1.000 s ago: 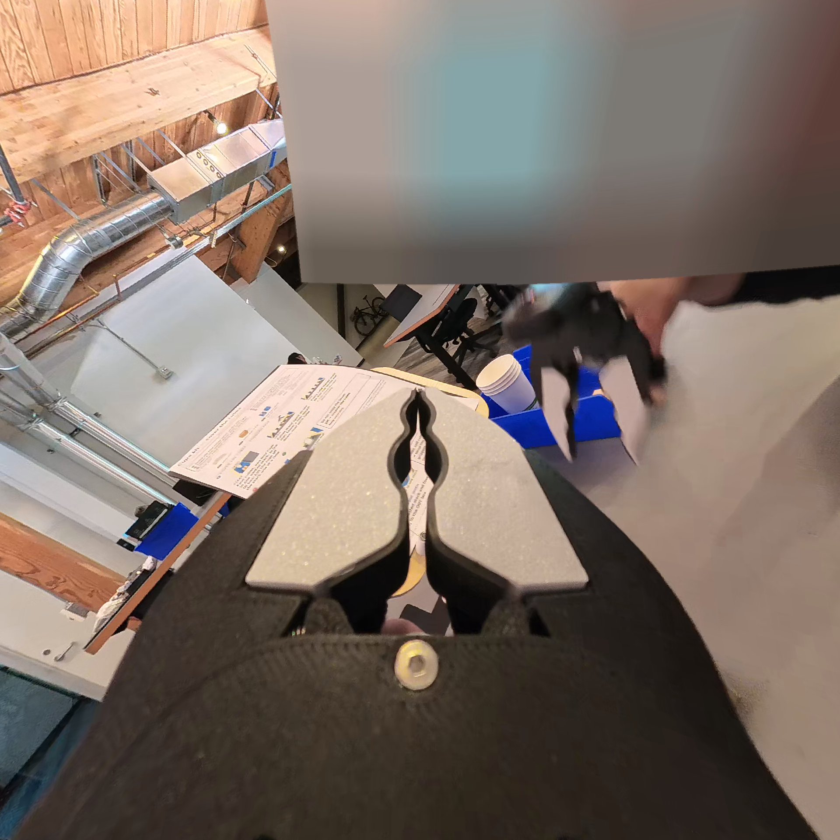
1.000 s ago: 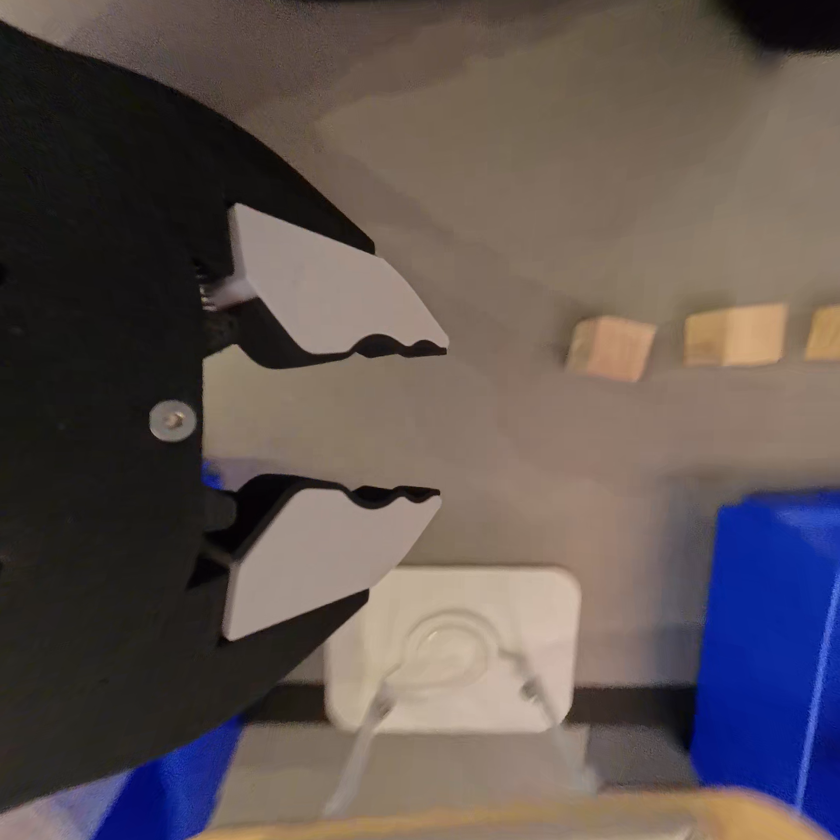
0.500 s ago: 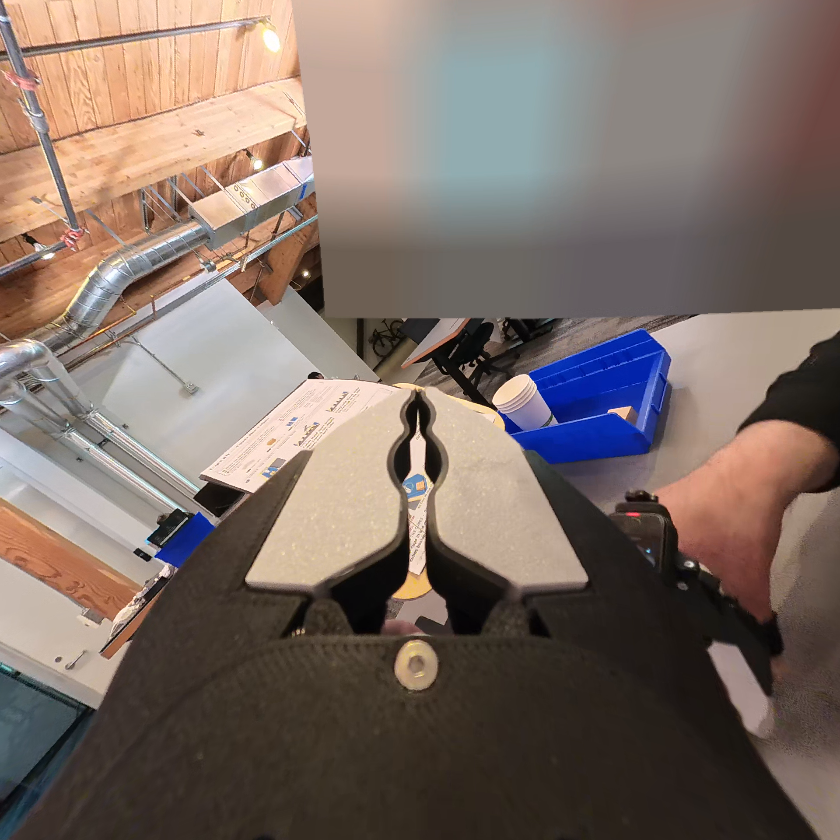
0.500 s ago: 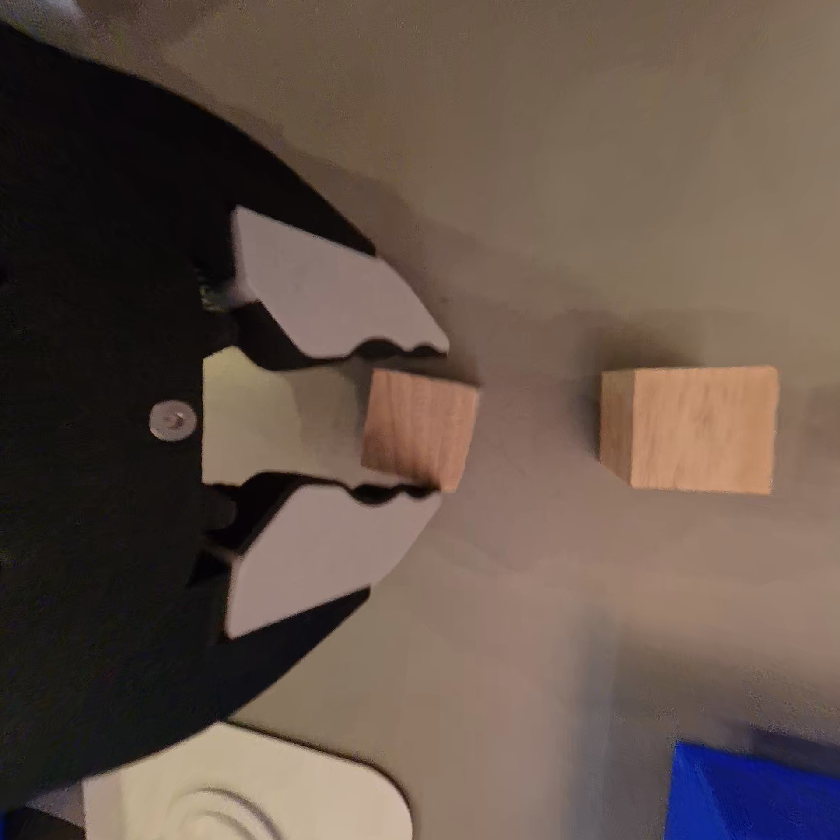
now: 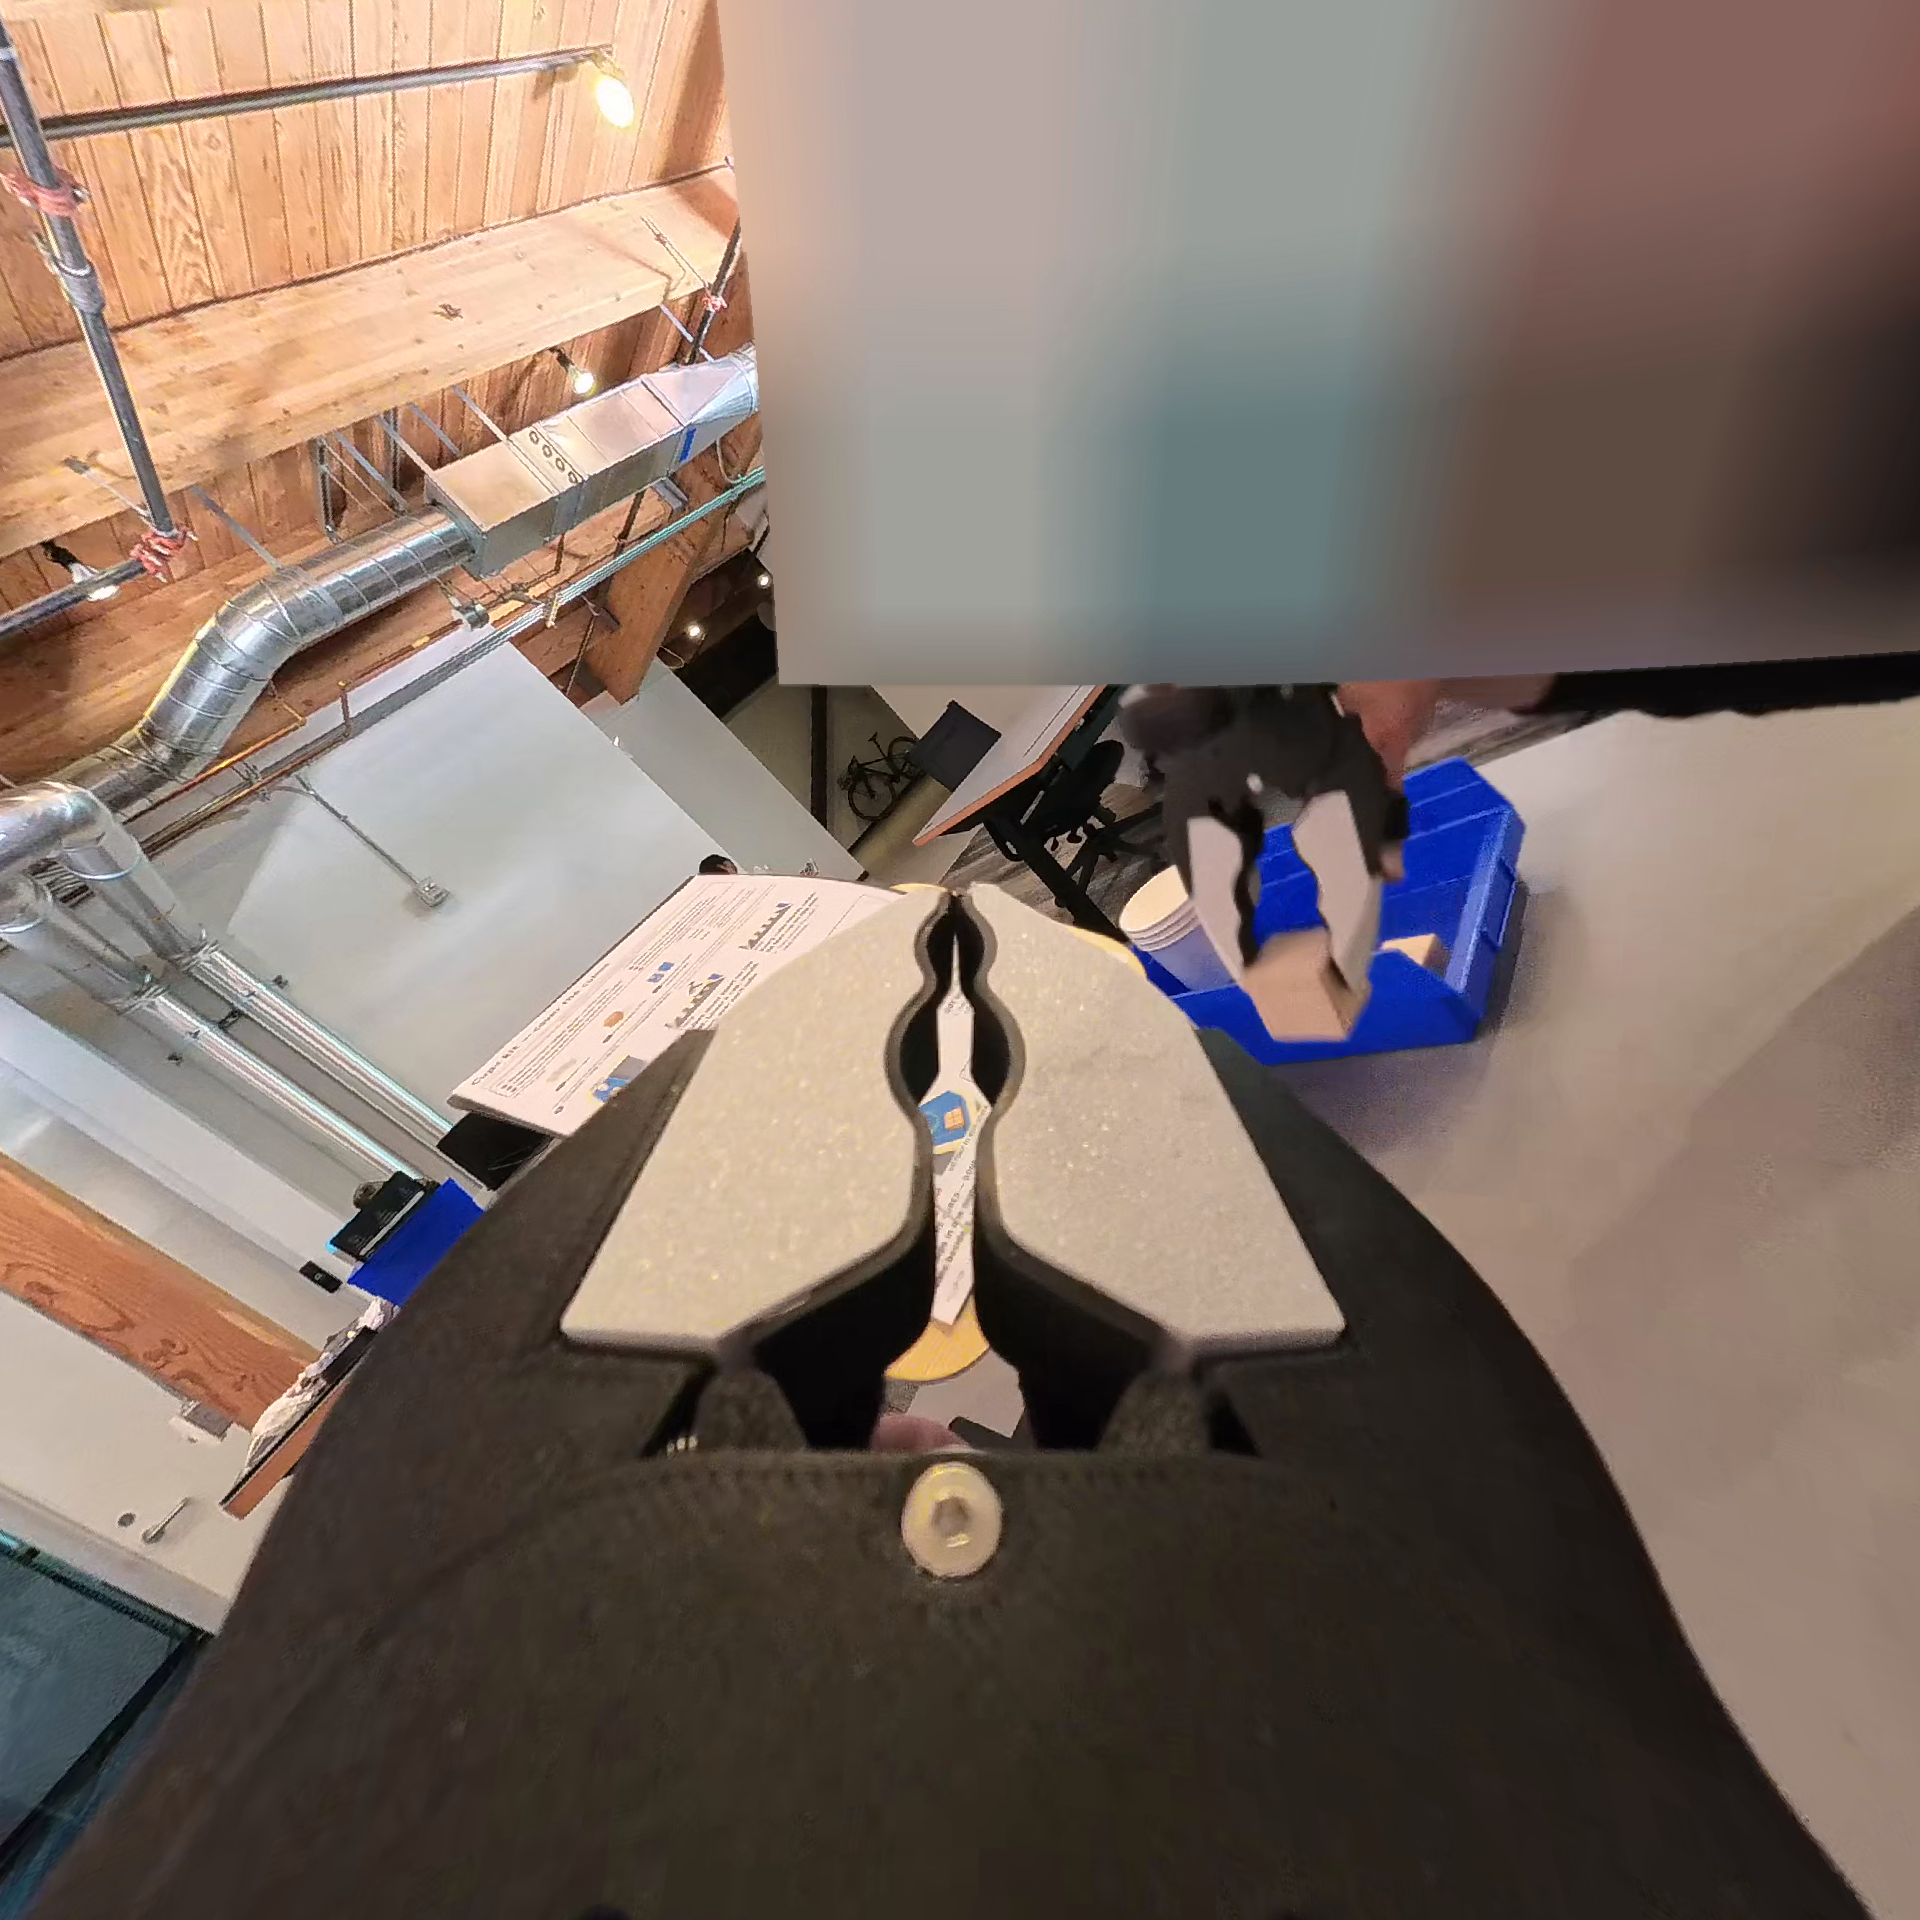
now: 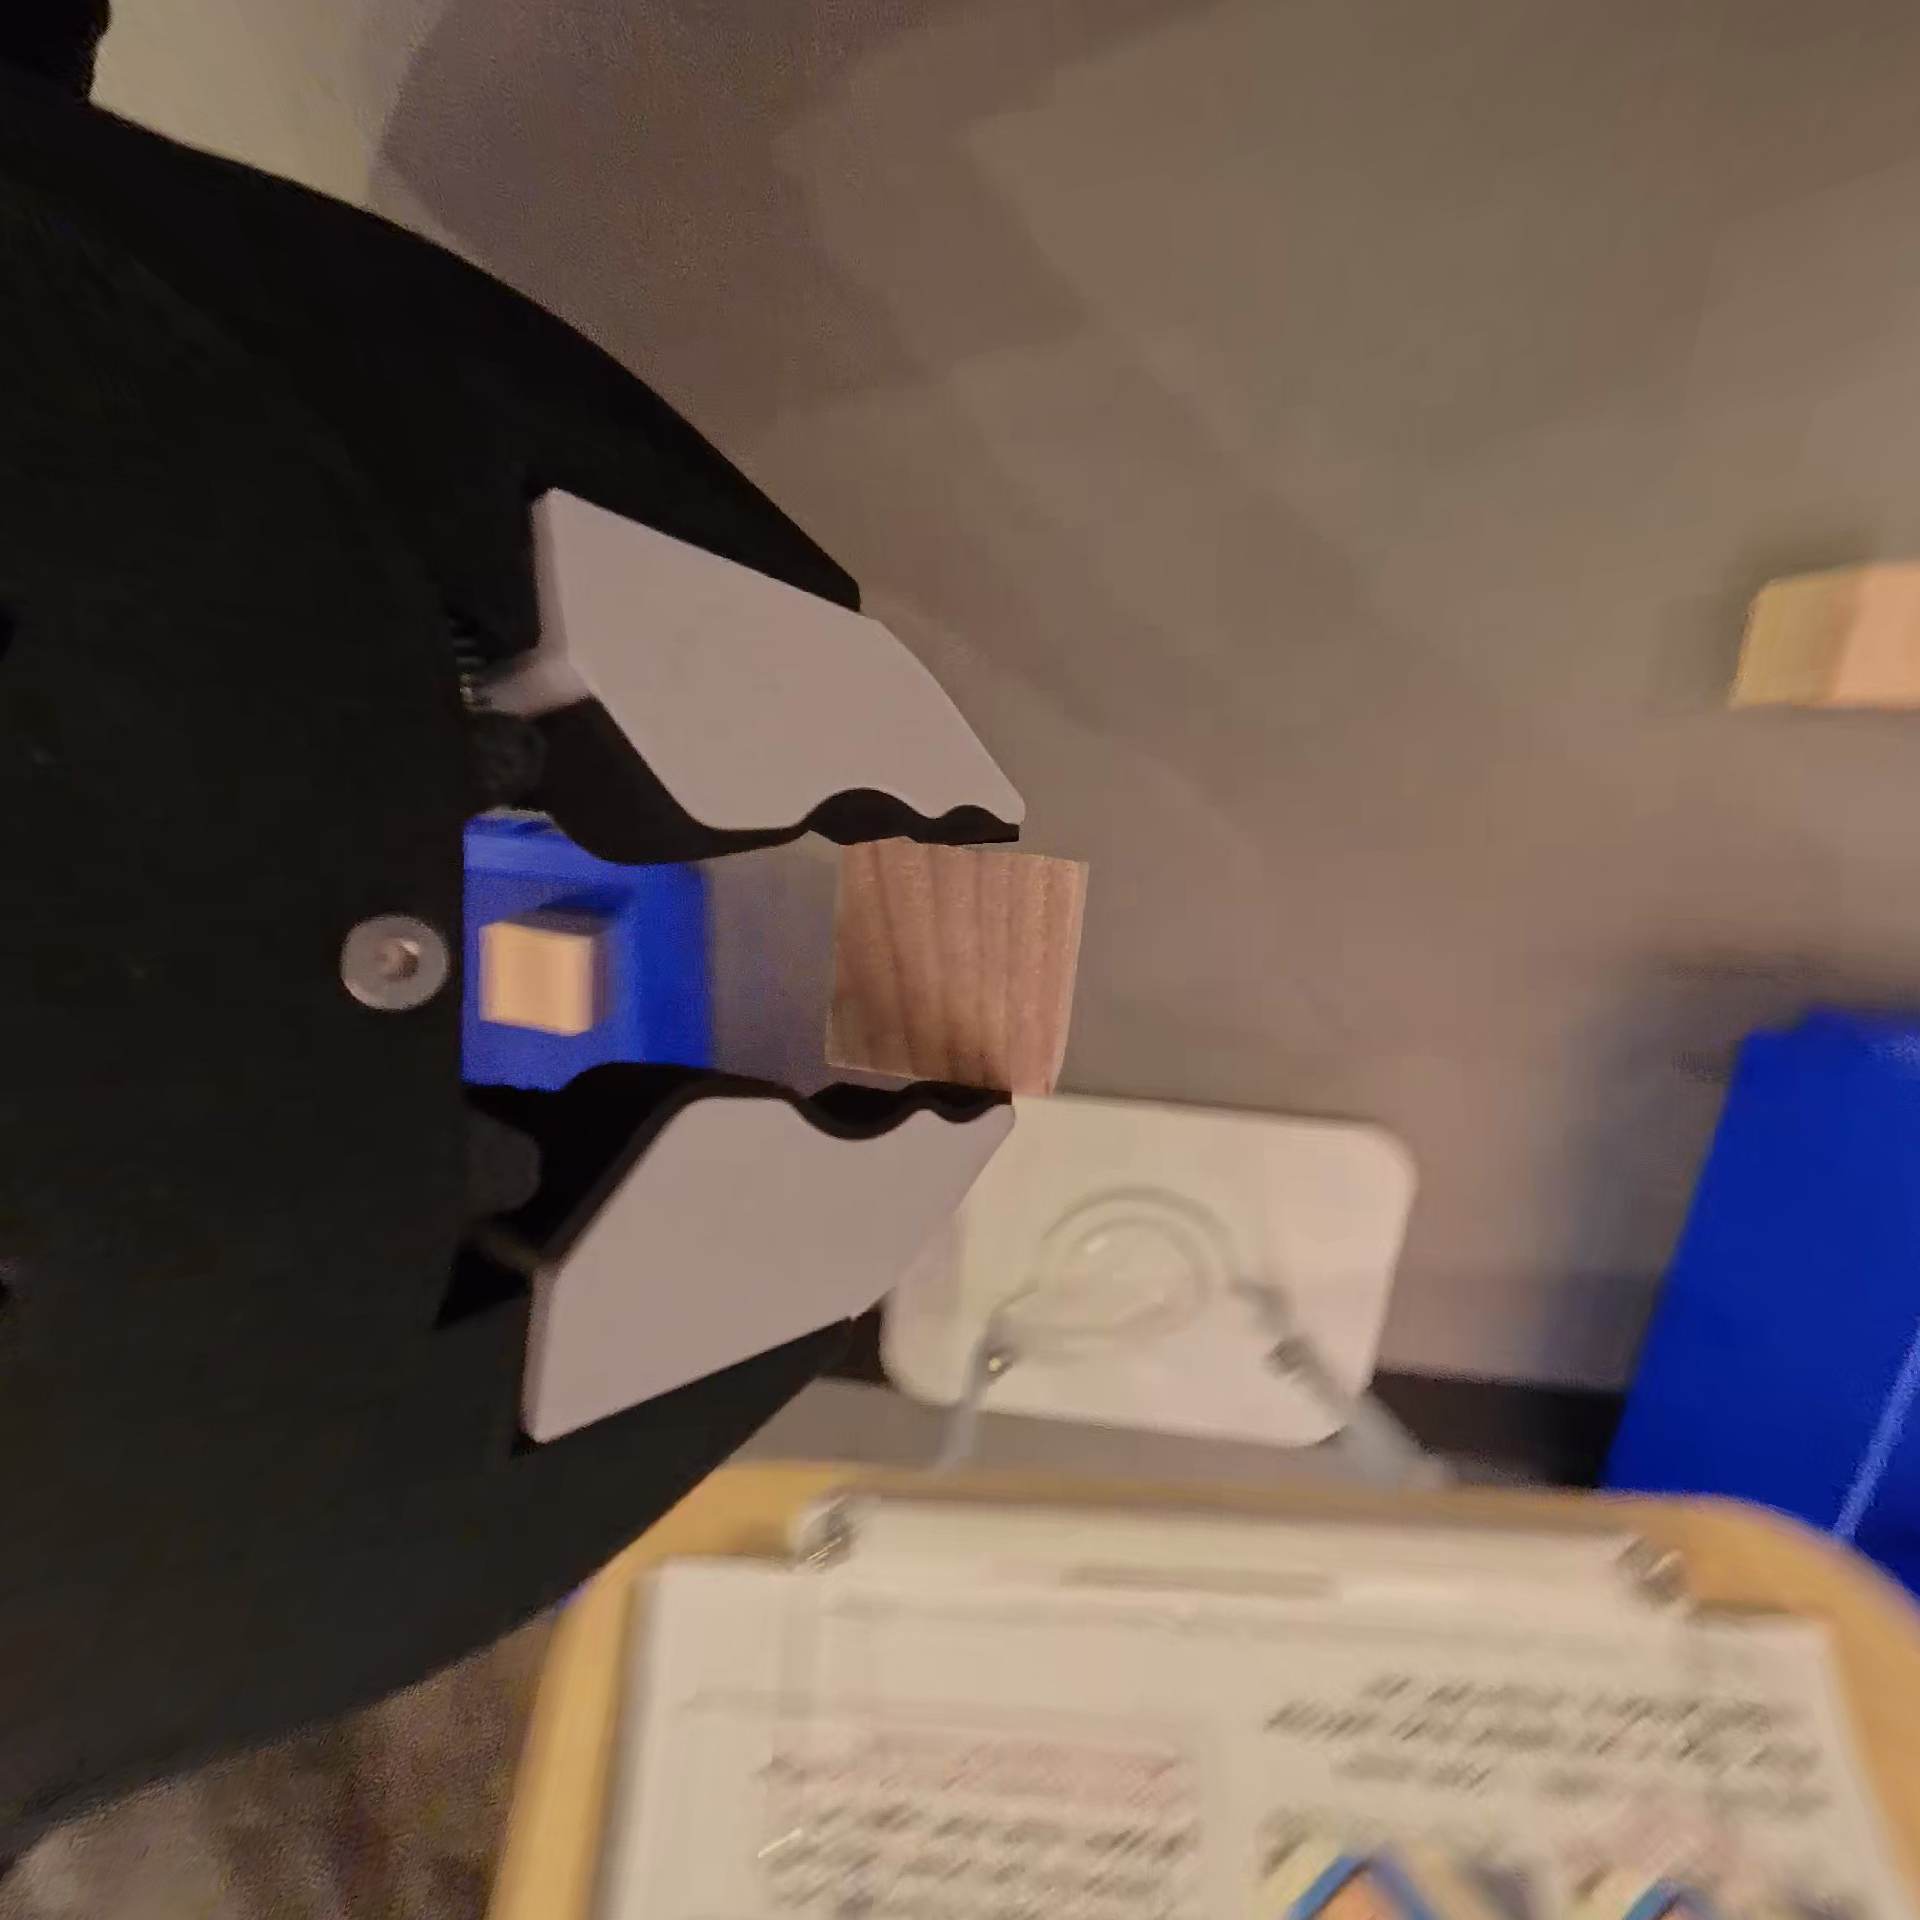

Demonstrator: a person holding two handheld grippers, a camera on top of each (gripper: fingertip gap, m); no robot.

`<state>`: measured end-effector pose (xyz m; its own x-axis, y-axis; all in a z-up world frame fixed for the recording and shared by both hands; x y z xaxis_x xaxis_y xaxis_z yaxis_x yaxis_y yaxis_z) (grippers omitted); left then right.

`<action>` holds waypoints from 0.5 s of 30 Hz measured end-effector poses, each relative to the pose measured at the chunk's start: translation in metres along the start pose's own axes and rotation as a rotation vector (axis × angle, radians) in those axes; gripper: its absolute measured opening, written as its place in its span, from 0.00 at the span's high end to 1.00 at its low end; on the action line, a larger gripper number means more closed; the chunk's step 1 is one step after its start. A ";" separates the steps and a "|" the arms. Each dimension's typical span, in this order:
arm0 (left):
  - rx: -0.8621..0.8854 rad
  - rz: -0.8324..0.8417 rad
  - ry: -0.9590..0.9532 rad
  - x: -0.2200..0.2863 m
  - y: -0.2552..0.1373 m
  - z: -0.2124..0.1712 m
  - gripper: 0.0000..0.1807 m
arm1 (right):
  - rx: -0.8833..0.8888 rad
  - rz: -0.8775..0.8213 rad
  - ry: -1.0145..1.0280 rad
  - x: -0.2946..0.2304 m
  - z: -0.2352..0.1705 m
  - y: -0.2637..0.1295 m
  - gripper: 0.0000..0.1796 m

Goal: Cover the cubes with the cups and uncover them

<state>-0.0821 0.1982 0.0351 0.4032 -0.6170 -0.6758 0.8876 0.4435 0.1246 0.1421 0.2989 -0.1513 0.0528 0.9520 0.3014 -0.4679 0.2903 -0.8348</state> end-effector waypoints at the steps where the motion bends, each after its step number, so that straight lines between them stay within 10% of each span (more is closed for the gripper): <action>1: -0.003 -0.003 0.001 0.001 0.002 0.000 1.00 | -0.024 -0.031 0.007 0.011 -0.015 -0.013 0.75; 7: -0.023 -0.027 0.010 0.009 0.013 -0.001 1.00 | -0.159 -0.079 0.041 0.050 -0.098 -0.048 0.75; 15: -0.038 -0.040 0.007 0.010 0.018 -0.006 1.00 | -0.254 0.026 0.115 0.062 -0.182 -0.001 0.75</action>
<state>-0.0631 0.2042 0.0260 0.3661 -0.6298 -0.6851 0.8935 0.4436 0.0698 0.3067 0.3753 -0.2152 0.1501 0.9601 0.2358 -0.2349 0.2663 -0.9348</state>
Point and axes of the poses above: each gripper's, where its closed fingertips meet, y out along the fingers, z out of its top, x = y × z across the jaws, the point moved 1 cm from there along -y, back along the fingers, and after that the axes turned 2 degrees about -z, right-handed, at the moved point
